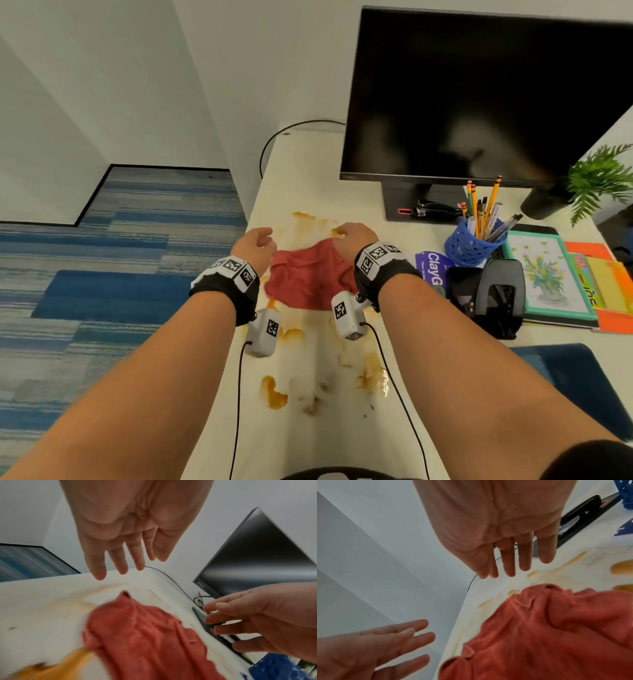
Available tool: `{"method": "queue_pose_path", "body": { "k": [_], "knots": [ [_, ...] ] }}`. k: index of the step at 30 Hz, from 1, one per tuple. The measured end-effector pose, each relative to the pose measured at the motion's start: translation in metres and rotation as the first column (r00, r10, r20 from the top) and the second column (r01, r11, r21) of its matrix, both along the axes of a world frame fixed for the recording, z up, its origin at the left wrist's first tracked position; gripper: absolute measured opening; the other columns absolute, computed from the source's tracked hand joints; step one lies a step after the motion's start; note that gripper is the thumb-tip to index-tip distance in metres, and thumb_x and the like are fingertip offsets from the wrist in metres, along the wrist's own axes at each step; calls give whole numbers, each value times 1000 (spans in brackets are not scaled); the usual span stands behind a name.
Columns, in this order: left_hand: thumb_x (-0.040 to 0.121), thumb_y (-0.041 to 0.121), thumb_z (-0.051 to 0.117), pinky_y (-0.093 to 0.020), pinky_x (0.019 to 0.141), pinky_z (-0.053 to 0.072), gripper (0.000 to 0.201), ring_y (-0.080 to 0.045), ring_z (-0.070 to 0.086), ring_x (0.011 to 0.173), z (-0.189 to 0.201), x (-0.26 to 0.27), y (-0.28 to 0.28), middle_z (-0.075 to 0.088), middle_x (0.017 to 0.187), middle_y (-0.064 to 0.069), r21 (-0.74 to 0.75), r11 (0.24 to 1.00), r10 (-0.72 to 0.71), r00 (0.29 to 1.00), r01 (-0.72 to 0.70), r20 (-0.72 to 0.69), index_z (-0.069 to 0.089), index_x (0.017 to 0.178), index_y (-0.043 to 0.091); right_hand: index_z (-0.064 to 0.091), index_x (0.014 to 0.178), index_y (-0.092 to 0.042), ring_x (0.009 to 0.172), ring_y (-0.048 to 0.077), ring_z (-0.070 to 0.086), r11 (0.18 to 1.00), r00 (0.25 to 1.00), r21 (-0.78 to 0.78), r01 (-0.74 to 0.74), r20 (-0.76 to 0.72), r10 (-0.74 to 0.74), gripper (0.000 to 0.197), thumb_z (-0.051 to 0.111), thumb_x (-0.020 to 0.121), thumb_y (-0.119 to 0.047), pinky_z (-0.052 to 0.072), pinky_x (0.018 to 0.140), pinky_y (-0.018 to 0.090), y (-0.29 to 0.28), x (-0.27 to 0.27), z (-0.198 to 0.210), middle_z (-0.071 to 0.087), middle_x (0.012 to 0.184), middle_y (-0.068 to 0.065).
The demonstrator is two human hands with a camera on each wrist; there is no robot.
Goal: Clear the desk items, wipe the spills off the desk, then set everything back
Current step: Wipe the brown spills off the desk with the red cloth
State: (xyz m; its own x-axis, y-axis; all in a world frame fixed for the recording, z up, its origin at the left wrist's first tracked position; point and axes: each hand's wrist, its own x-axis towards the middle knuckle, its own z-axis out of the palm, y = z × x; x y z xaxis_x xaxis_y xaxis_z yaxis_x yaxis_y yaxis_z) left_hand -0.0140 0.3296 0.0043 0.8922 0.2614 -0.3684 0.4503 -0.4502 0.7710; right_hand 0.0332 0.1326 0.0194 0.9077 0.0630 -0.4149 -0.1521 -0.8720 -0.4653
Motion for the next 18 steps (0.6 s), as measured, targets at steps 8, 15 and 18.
{"method": "queue_pose_path", "body": {
  "k": [8,15,18],
  "knots": [
    [92,18,55,-35,103,40,53,-29,48,128,-44,0,40,43,145,-12,235,966,-50,974,103,-223,40,142,16,61,120,-12,113,30,57,955,988,-288,-72,-152,29,37,48,93,-34,46,89,34,43,-10,-43,60,126,10],
    [89,11,50,-34,87,47,47,-34,57,112,-63,8,59,54,130,-15,261,955,-48,941,142,-335,43,136,14,38,139,-24,131,48,24,898,988,-429,-99,-149,38,62,60,85,-45,38,101,56,77,-26,-71,23,146,22],
    [91,9,46,-32,84,44,35,-32,57,108,-66,13,66,58,123,-15,271,946,-59,914,180,-401,48,126,9,42,136,-19,126,41,33,917,988,-378,-125,-132,80,56,63,85,-31,44,96,48,73,-16,-67,27,139,14]
  ]
}}
